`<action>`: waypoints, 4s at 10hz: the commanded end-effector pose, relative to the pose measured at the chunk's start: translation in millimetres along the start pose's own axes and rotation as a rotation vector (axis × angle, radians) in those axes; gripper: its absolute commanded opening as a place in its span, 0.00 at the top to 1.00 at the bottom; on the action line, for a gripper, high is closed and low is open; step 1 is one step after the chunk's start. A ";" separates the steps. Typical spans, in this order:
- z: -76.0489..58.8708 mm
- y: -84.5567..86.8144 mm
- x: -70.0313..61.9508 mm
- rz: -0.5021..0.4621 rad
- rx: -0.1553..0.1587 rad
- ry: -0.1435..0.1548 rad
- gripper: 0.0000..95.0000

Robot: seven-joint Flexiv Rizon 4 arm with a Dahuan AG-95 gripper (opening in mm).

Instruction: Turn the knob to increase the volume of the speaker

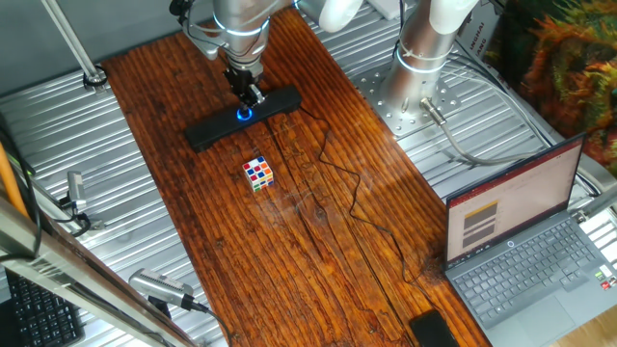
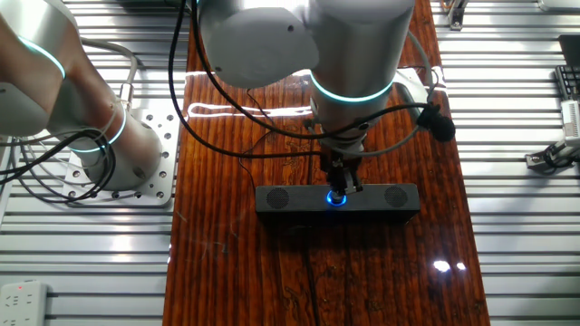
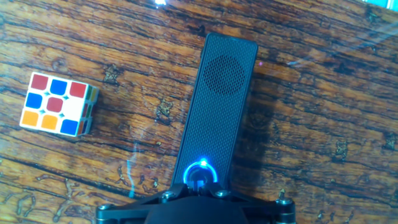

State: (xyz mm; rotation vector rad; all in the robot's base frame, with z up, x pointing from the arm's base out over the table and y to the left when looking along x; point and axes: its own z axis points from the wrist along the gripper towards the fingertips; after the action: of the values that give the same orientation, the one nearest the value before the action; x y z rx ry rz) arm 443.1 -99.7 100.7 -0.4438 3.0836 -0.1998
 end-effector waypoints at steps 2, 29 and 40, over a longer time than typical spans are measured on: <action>-0.1 -0.7 0.9 -0.010 0.002 -0.004 0.80; 21.4 -3.4 -0.7 -0.062 0.018 -0.025 0.60; 20.2 -3.7 -1.3 -0.542 0.020 -0.010 0.60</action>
State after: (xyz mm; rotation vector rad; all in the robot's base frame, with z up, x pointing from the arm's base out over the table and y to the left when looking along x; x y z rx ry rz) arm 446.3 -105.4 80.6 -1.1229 2.9199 -0.2292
